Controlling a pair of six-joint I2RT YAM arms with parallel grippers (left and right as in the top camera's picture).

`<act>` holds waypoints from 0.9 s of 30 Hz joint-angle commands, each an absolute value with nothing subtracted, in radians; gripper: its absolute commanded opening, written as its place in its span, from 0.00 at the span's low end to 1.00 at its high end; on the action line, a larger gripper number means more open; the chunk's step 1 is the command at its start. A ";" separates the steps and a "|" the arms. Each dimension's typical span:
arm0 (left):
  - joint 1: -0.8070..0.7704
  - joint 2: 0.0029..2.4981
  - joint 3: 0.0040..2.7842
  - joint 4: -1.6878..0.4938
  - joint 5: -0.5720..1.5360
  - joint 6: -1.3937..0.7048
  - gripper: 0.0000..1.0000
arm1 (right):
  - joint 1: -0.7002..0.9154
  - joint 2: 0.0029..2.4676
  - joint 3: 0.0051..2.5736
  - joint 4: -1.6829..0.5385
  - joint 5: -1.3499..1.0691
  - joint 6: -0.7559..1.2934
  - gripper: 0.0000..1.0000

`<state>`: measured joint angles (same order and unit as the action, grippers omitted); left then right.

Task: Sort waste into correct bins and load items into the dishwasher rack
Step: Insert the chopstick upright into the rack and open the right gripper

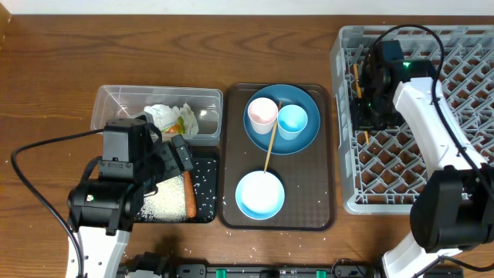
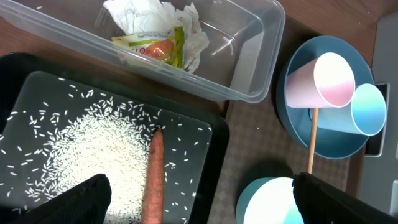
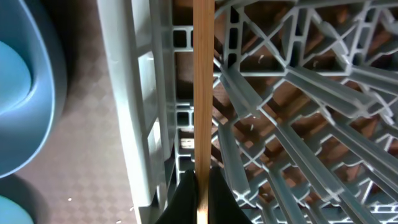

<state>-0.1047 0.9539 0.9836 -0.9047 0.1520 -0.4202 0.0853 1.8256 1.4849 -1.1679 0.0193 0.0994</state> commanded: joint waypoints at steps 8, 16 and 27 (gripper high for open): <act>-0.098 0.954 0.999 -0.905 0.157 -0.411 0.95 | 0.086 1.806 1.469 -1.159 0.019 0.088 0.28; -0.098 0.954 0.999 -0.905 0.157 -0.411 0.95 | 0.086 1.806 1.469 -1.171 0.017 0.089 0.32; -0.098 0.954 0.999 -0.905 0.157 -0.411 0.95 | 0.086 1.806 1.469 -1.248 -0.269 0.096 0.31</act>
